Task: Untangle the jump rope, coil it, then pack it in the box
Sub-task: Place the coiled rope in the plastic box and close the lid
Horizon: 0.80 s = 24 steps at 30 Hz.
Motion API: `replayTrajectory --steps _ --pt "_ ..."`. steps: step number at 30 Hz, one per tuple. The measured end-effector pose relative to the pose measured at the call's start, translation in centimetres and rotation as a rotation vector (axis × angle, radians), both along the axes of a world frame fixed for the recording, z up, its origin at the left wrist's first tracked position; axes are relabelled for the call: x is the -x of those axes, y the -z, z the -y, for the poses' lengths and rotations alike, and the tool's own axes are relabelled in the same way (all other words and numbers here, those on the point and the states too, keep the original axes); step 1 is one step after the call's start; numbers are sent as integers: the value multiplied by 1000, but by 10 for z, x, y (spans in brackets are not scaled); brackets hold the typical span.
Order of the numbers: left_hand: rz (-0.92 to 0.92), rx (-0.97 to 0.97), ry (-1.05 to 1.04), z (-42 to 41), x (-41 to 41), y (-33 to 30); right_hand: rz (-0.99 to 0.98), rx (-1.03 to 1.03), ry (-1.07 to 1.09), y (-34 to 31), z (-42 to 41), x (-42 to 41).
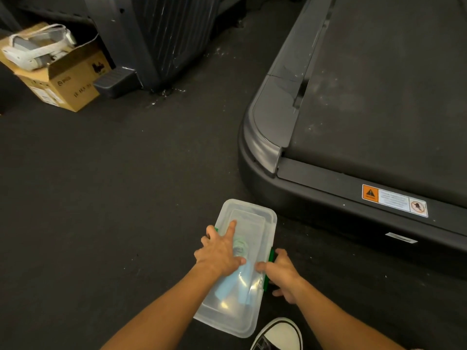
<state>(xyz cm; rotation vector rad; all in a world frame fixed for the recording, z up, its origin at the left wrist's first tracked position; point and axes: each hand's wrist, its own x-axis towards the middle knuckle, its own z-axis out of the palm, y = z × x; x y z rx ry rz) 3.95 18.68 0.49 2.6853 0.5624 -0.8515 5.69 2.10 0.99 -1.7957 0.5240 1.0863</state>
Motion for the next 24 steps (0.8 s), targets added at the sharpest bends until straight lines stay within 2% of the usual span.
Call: replayTrajectory --steps 7,20,24 --pt "2 -13 -14 3 0 1 109 53 6 -5 -5 9" --pt "20 22 -17 -1 2 2 151 119 -30 -7 -8 11" --pt "32 16 -18 1 3 5 259 156 -26 -3 -13 19"
